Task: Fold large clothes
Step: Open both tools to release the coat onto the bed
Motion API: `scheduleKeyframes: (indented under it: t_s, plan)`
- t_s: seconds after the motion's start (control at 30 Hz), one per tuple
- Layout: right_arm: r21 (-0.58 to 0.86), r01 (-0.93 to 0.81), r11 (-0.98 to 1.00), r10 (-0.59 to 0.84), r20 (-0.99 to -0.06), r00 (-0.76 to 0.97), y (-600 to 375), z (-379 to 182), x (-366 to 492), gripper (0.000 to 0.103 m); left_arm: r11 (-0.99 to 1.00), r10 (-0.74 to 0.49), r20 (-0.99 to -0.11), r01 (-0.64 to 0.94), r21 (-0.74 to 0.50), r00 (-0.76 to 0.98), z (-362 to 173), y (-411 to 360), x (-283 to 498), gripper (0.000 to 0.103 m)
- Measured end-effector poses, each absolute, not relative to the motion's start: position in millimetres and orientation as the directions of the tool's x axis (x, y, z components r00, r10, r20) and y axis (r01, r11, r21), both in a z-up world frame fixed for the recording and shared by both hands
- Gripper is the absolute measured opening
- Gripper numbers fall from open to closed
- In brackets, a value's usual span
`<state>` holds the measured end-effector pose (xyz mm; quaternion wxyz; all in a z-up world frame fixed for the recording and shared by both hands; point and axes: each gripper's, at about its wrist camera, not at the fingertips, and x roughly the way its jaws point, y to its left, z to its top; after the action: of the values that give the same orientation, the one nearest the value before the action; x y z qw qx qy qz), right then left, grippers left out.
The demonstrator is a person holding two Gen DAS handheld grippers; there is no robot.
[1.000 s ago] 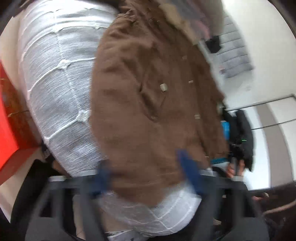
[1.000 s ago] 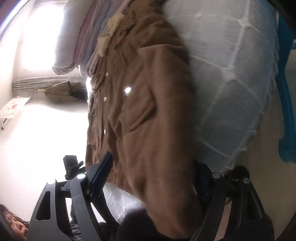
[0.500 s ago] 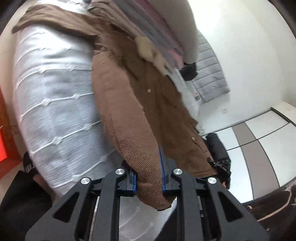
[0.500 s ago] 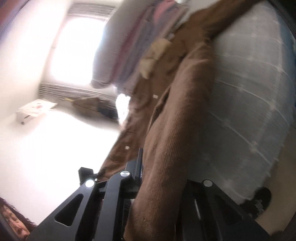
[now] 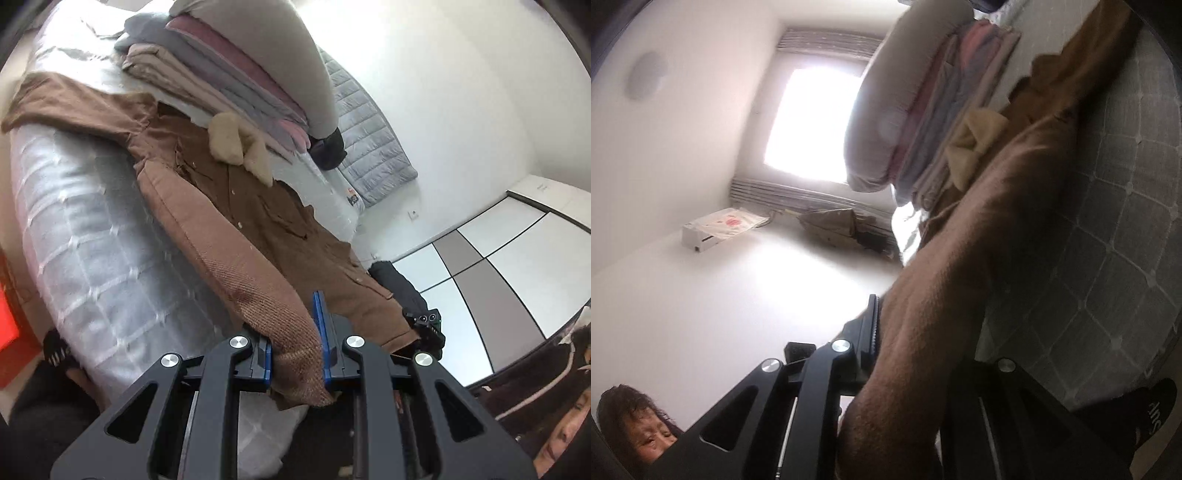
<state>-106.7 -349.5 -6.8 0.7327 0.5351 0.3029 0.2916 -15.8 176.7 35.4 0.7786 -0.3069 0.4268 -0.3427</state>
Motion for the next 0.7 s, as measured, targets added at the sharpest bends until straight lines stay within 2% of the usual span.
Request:
scheduleKeyframes:
  t_s: [0.1,0.17,0.23,0.27,0.3,0.33,0.37,0.43,0.5,0.53,0.6,0.63,0.67,0.7]
  plan:
    - [0.963,-0.094,0.253,0.745,-0.132,0.654,-353.7,-8.1,-138.4,0.011,0.578,-0.794,-0.462,0.256,-0.775,0.395,30.9,190.1,-44.2,0.016]
    - [0.958,-0.071,0.279,0.742,-0.168,0.649,-353.7,-13.0,-160.8,0.011,0.582,-0.791,-0.468,0.249,-0.774,0.394,26.9,198.9,-63.4,0.016]
    - [0.935,0.005,0.354,0.743,-0.285,0.606,-350.3,-30.6,-177.6,0.013,0.6,-0.779,-0.504,0.21,-0.772,0.374,8.4,210.7,-79.9,0.017]
    - [0.901,0.076,0.427,0.709,-0.386,0.59,-352.1,-42.9,-185.5,0.016,0.629,-0.762,-0.549,0.19,-0.754,0.345,-3.4,214.9,-86.8,0.019]
    - [0.865,0.161,0.475,0.676,-0.476,0.562,-357.5,-61.0,-193.1,0.026,0.669,-0.734,-0.61,0.16,-0.726,0.298,-20.4,219.5,-93.0,0.02]
    - [0.838,0.237,0.491,0.661,-0.536,0.525,-363.5,-80.9,-196.0,0.031,0.695,-0.71,-0.654,0.112,-0.71,0.259,-36.7,225.4,-95.5,0.024]
    - [0.813,0.299,0.5,0.632,-0.578,0.516,-370.4,-93.6,-199.9,0.032,0.725,-0.68,-0.699,0.058,-0.687,0.223,-52.0,233.0,-97.7,0.025]
    - [0.723,0.423,0.546,0.5,-0.686,0.529,-389.4,-107.3,-210.5,0.033,0.778,-0.609,-0.758,-0.007,-0.628,0.232,-64.9,252.6,-101.7,0.025]
    - [0.612,0.469,0.637,0.331,-0.767,0.55,-397.2,-86.3,-212.6,0.033,0.796,-0.555,-0.766,-0.061,-0.602,0.325,-54.4,283.0,-105.6,0.025]
    - [0.604,0.457,0.653,0.305,-0.762,0.571,-396.4,-74.4,-209.3,0.034,0.795,-0.545,-0.756,-0.065,-0.604,0.363,-45.9,291.8,-106.5,0.026]
    - [0.611,0.37,0.7,0.284,-0.713,0.641,-389.6,-36.8,-185.2,0.054,0.793,-0.534,-0.723,-0.037,-0.608,0.438,-23.3,300.6,-103.0,0.04]
    - [0.603,0.342,0.721,0.271,-0.699,0.661,-383.7,-23.1,-175.3,0.06,0.806,-0.513,-0.712,-0.015,-0.591,0.479,-9.4,295.9,-95.3,0.051]
    - [0.591,0.304,0.747,0.266,-0.685,0.678,-375.1,-8.0,-157.7,0.07,0.813,-0.509,-0.698,0.016,-0.582,0.503,-0.3,286.4,-85.3,0.055]
    - [0.579,0.247,0.777,0.284,-0.673,0.683,-361.1,6.7,-130.2,0.073,0.811,-0.523,-0.684,0.051,-0.582,0.509,4.2,276.4,-75.5,0.055]
